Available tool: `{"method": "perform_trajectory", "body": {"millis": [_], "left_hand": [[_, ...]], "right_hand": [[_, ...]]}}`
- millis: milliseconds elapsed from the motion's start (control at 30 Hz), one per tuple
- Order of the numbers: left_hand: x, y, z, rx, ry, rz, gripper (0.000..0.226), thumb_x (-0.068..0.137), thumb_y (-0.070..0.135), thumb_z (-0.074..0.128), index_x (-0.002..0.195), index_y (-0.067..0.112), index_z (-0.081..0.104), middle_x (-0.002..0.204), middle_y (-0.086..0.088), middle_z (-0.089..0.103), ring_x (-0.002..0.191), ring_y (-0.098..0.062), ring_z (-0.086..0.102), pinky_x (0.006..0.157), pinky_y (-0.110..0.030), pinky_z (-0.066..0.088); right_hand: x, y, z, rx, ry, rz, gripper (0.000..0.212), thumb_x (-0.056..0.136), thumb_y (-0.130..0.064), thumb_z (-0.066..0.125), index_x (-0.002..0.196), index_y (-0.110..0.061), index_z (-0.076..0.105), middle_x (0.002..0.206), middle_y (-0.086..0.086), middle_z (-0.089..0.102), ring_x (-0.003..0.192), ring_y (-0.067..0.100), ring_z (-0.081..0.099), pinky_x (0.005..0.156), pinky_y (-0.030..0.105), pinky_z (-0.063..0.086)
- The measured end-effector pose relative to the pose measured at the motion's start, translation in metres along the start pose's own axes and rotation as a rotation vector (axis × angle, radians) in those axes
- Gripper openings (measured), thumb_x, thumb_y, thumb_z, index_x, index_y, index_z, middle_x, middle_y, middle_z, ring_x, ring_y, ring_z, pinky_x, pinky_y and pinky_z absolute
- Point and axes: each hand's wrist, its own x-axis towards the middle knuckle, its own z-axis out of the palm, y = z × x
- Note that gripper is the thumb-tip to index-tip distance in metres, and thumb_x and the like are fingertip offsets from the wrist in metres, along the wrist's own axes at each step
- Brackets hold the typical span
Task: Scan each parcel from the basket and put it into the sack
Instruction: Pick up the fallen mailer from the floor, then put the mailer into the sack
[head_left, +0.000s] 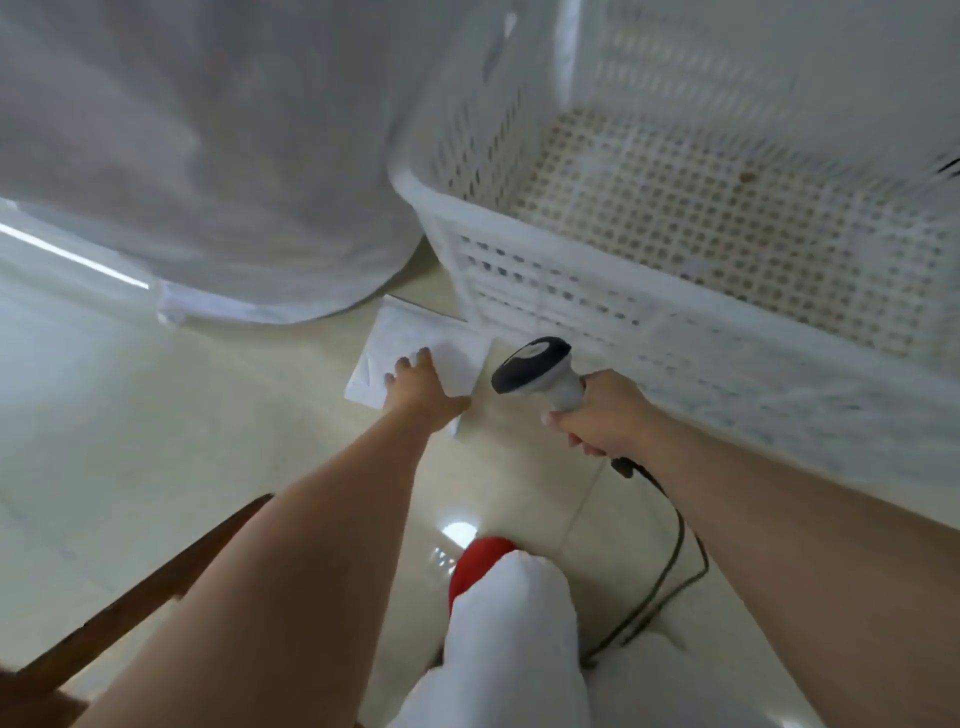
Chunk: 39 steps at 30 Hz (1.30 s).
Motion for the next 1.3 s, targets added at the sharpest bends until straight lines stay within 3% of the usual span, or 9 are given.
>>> {"method": "perform_trajectory", "body": {"millis": [133,233,300,600,767,900,1033,1233,1300], "left_hand": [[0.052,-0.006,0.054,0.097,0.046,-0.129,0.102,0.084,0.032,0.074,0.154,0.019,0.001,0.157,-0.018,0.006,0.143,-0.047,0.016,0.102,-0.054,0.045],[0.059,-0.002,0.053,0.202,0.138,-0.041,0.049,0.094,0.011,0.053,0.141,0.015,0.038,0.132,-0.017,0.049,0.119,-0.039,0.053,0.090,-0.041,0.052],[0.038,0.004,0.031,0.242,0.069,0.007,0.044,0.090,0.006,0.054,0.133,0.016,0.046,0.120,-0.013,0.060,0.112,-0.034,0.060,0.086,-0.034,0.047],[-0.189,0.077,-0.138,-0.031,-0.081,0.203,0.032,0.085,0.025,0.058,0.115,0.016,0.052,0.112,-0.005,0.062,0.103,-0.028,0.060,0.074,-0.030,0.044],[-0.308,0.138,-0.288,-0.113,-0.004,0.372,0.026,0.090,0.022,0.056,0.112,0.008,0.058,0.114,-0.013,0.063,0.109,-0.032,0.057,0.081,-0.029,0.042],[-0.379,0.170,-0.401,-0.233,0.069,0.478,0.006,0.088,0.016,0.058,0.086,0.012,0.054,0.083,-0.002,0.056,0.090,-0.030,0.058,0.071,-0.030,0.040],[-0.413,0.179,-0.495,-0.284,0.265,0.532,0.031,0.082,0.024,0.059,0.109,0.009,0.063,0.092,-0.008,0.066,0.088,-0.027,0.059,0.078,-0.035,0.048],[-0.404,0.152,-0.571,0.044,0.632,0.356,0.057,0.090,0.026,0.051,0.145,0.029,0.038,0.116,-0.006,0.065,0.106,-0.033,0.059,0.074,-0.033,0.043],[-0.382,0.139,-0.572,0.208,0.549,0.237,0.063,0.090,0.036,0.052,0.149,0.033,0.029,0.143,-0.003,0.049,0.130,-0.032,0.045,0.095,-0.043,0.041]], "right_hand": [[0.054,0.025,0.004,-0.022,-0.065,-0.010,0.020,0.088,-0.027,0.072,0.089,-0.011,0.062,0.073,0.006,0.064,0.056,0.014,0.058,0.056,0.025,0.049],[0.062,0.031,-0.010,-0.045,-0.075,-0.005,0.020,0.088,-0.027,0.072,0.089,-0.011,0.061,0.074,0.007,0.064,0.062,0.017,0.060,0.063,0.030,0.053],[0.046,0.024,-0.021,-0.051,-0.095,0.016,0.019,0.088,-0.026,0.072,0.085,-0.011,0.060,0.071,0.007,0.063,0.059,0.016,0.058,0.059,0.029,0.051],[-0.166,-0.090,-0.110,-0.033,-0.157,0.099,0.019,0.089,-0.018,0.070,0.090,-0.003,0.058,0.066,0.012,0.060,0.049,0.016,0.050,0.044,0.024,0.040],[-0.282,-0.187,-0.206,0.005,0.044,0.014,0.017,0.087,-0.014,0.069,0.088,0.001,0.059,0.062,0.015,0.061,0.048,0.022,0.053,0.047,0.027,0.042],[-0.350,-0.265,-0.266,0.070,0.175,-0.090,0.017,0.087,-0.012,0.068,0.086,0.004,0.063,0.062,0.016,0.063,0.048,0.023,0.052,0.051,0.030,0.044],[-0.390,-0.335,-0.294,0.208,0.272,-0.183,0.012,0.087,-0.007,0.066,0.087,0.003,0.059,0.065,0.017,0.061,0.044,0.020,0.047,0.046,0.028,0.040],[-0.386,-0.397,-0.294,0.347,0.313,-0.258,0.015,0.090,-0.010,0.065,0.085,0.003,0.059,0.064,0.015,0.056,0.046,0.020,0.045,0.044,0.025,0.039],[-0.370,-0.412,-0.291,0.351,0.327,-0.264,0.015,0.089,-0.010,0.065,0.083,0.002,0.059,0.063,0.013,0.055,0.045,0.019,0.045,0.043,0.024,0.040]]}}
